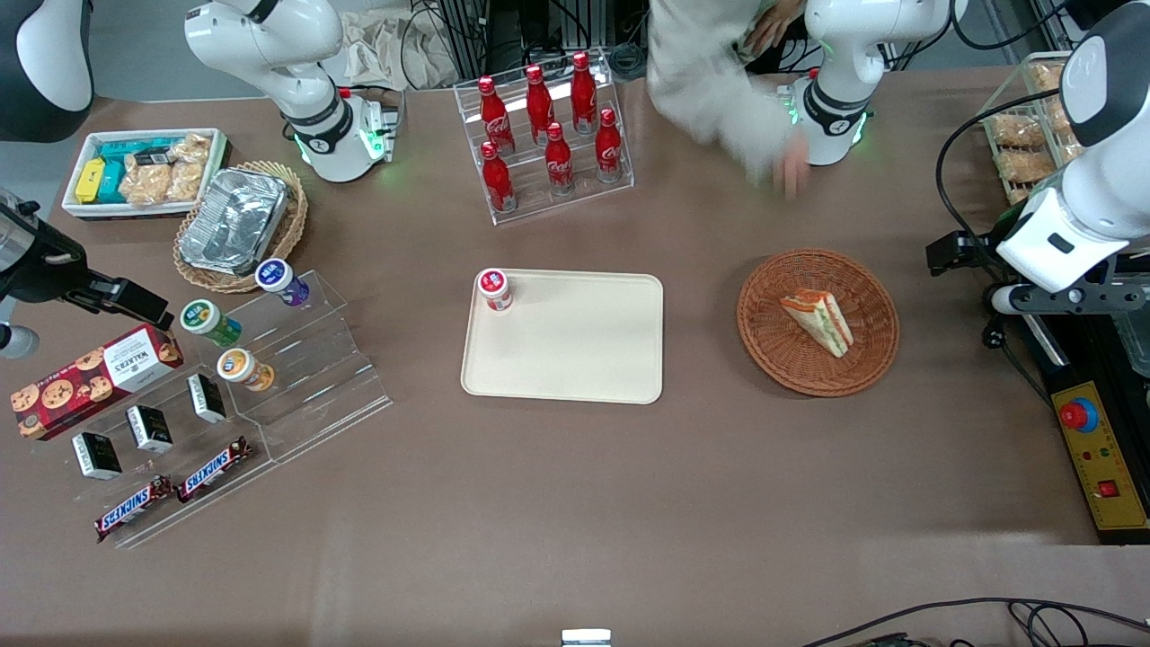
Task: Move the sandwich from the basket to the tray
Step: 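Move the left gripper over the wicker basket holding the sandwich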
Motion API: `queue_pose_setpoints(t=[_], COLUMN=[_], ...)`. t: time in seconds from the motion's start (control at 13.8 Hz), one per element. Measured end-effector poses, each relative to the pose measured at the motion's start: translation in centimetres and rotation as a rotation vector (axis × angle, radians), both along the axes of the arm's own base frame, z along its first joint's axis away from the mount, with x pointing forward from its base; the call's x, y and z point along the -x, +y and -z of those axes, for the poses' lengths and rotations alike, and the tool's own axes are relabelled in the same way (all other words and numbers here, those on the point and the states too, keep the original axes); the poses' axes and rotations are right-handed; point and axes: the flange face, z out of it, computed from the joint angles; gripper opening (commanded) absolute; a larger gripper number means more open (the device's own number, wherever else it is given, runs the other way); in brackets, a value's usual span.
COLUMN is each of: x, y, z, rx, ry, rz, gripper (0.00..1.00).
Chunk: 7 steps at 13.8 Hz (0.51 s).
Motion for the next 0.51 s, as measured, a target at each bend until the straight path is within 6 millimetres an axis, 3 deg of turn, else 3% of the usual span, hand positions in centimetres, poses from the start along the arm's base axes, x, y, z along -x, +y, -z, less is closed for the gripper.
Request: queue_pose_setpoints(t=[0.51], x=[-0.13], y=[0.04], z=[0.50], rx=[-0.001], ry=[0.011], rz=[-0.002], gripper=[1.00])
